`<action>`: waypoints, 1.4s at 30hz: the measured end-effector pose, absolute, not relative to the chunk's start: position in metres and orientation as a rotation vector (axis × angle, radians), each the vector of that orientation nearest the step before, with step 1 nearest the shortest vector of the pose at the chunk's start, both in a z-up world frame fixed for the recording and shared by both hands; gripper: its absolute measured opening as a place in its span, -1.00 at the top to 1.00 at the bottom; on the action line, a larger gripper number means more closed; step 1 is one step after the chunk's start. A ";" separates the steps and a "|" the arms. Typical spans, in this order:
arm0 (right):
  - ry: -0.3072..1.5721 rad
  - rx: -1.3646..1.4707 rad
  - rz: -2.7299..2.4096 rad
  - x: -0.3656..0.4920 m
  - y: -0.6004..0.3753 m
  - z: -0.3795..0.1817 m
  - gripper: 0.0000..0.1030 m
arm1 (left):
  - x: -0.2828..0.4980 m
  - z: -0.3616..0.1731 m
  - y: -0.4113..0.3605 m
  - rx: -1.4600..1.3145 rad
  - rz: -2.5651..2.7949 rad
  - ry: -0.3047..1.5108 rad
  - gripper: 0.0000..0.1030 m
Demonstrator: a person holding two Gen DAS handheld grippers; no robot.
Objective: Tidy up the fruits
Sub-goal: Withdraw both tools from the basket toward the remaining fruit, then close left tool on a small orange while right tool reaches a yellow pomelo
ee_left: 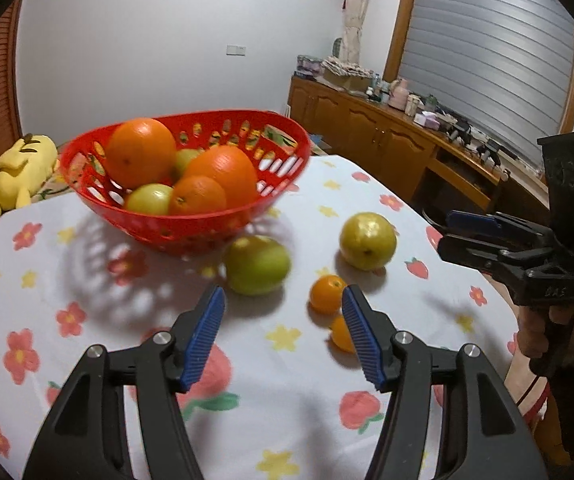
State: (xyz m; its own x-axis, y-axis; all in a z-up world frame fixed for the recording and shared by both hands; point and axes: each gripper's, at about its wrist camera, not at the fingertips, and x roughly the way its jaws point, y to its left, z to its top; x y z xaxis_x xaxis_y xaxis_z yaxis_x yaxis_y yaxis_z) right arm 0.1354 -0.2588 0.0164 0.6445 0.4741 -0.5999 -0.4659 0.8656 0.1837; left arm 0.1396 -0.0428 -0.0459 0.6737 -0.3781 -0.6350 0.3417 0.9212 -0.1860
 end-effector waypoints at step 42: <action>0.714 0.060 0.473 0.128 -0.276 -0.032 -0.61 | 0.145 -0.090 -0.115 0.069 -0.476 0.880 0.25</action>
